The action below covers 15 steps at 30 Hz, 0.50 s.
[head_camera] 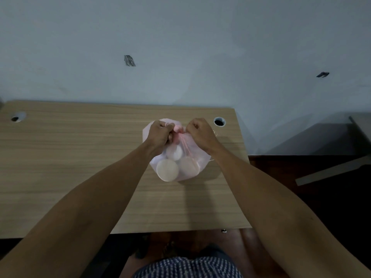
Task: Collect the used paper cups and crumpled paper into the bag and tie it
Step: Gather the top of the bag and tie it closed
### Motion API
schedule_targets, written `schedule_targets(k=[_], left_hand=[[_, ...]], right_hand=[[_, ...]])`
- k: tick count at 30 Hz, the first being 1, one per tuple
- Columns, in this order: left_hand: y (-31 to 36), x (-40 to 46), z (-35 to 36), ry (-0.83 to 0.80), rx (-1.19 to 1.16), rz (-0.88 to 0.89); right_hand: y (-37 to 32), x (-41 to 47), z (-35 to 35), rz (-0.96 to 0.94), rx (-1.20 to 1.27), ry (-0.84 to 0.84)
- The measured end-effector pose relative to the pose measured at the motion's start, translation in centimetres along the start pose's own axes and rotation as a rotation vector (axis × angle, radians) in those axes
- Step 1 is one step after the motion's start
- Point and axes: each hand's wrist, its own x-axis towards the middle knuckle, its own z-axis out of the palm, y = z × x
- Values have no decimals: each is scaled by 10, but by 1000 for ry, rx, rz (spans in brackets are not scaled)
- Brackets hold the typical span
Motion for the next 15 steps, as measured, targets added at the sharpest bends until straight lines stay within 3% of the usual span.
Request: schedule_targets(k=[8, 15], left_hand=[[7, -11, 6, -83, -277, -169], [1, -9, 4, 13, -92, -100]], right_hand=[[7, -12, 7, -20, -24, -24], [7, -18, 8, -9, 14, -59]])
